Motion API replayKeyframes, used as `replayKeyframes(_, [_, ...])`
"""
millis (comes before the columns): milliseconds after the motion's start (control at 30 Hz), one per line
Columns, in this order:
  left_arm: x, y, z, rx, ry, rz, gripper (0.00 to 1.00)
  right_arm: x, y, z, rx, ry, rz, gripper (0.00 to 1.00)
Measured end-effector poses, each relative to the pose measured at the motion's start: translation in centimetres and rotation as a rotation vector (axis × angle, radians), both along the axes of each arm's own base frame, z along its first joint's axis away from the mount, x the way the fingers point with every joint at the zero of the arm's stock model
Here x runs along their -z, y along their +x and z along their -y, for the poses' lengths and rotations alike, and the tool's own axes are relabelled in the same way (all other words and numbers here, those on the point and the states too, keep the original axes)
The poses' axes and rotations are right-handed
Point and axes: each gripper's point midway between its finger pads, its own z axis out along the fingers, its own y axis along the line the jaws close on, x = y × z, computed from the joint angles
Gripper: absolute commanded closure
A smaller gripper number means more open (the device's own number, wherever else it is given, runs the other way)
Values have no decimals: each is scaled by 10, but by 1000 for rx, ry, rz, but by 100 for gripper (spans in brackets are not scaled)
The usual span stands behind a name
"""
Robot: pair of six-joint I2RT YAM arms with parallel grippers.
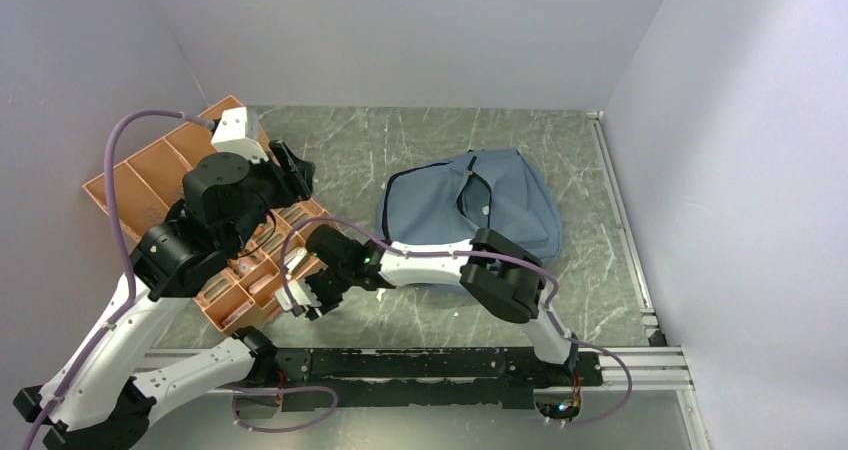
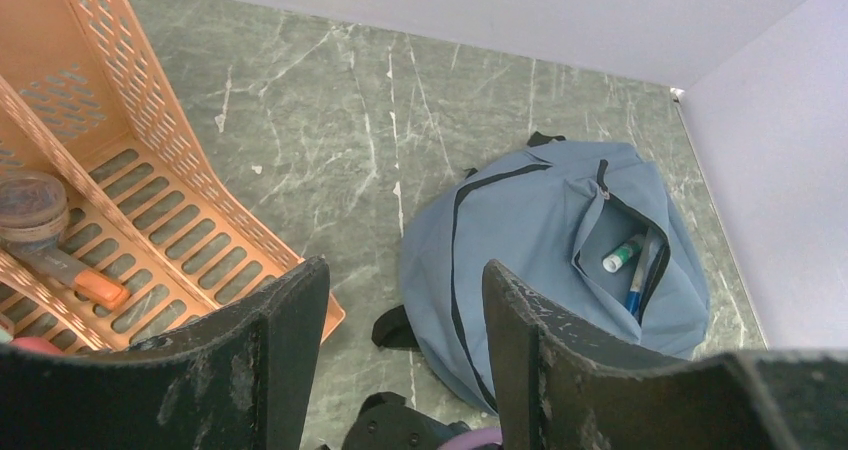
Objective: Pack the student bag
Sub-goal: Pick up the stationery from the center of the board.
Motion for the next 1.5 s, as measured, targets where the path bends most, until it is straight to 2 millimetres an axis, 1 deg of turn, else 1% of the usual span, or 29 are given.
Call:
replayKeyframes(233, [0,-1,3,18,-5,-2,38,10,4,-14,-7,-14,-14,61])
replayKeyframes(367, [0,-2,3,21,-6,-1,38,17,7,-18,-9,-32,-27,61])
replayKeyframes(533, [-1,-3,6,38,-14,1,38,20,15,-24,-2,-34,-34,60])
replayKeyframes(800, [4,-3,10,55,-11,-12,38,29,27,-30,9,-41,-47,60])
replayKeyframes(1167, [2,-5,11,64,-25,2,38,36,37,-35,21,-54,-66,57])
replayKeyframes(1500, [5,-5,10,65,-26,4,38,39,35,-32,23,-107,-114,56])
